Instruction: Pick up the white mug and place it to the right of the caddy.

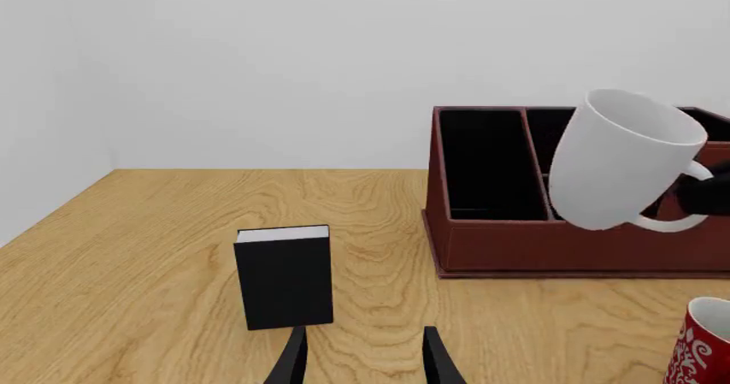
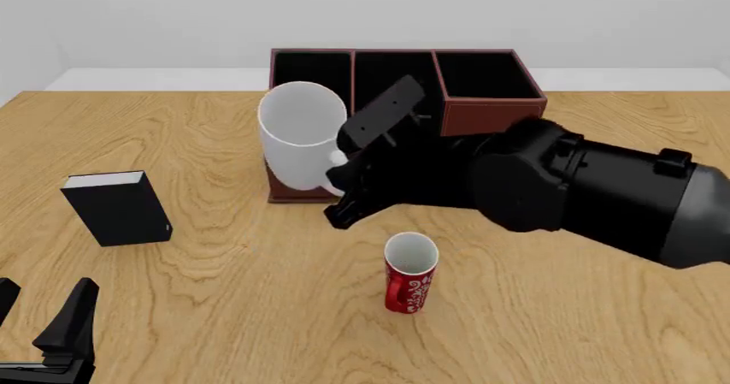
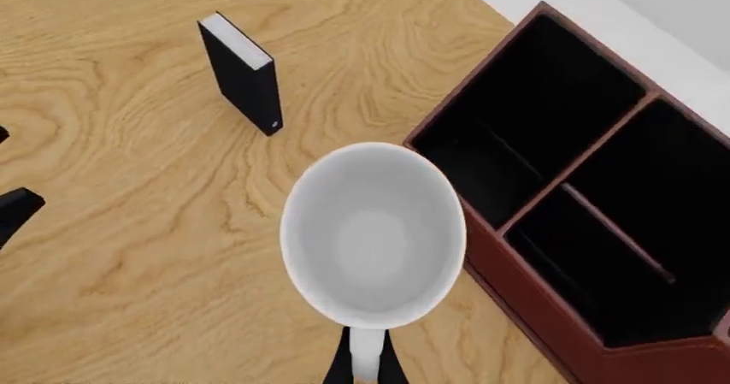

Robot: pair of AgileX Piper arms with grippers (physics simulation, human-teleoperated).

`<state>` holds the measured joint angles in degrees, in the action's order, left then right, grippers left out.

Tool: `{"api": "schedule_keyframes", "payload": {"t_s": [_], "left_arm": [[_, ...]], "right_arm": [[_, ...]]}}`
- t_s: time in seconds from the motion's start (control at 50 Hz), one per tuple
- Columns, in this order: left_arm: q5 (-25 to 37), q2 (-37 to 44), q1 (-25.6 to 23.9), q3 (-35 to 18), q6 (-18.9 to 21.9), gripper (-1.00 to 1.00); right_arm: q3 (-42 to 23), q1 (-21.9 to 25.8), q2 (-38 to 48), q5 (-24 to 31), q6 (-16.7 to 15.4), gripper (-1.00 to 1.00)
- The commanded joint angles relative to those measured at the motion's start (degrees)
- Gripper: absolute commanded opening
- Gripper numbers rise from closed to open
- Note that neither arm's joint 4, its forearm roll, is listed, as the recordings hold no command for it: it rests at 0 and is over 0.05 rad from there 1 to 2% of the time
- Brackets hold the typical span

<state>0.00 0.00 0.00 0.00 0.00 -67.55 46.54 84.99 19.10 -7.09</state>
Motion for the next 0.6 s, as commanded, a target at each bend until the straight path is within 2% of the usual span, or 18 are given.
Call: {"api": "schedule_keyframes", "payload": {"t_s": [0.02,0.38,0.6], "left_arm": [[0.0,0.0,0.0,0.0,0.0,1.0],[0.0,0.0,0.0,0.0,0.0,1.0],[0.0,0.0,0.0,0.0,0.0,1.0]], "right_arm": [[1.1,-2.2,-4.0,1.2,-0.4,-1.0],[2.4,-9.2,-12.2,5.7,-3.2,-1.0],[3.5,-13.0,-15.4,6.9,-3.0,-1.0]]}}
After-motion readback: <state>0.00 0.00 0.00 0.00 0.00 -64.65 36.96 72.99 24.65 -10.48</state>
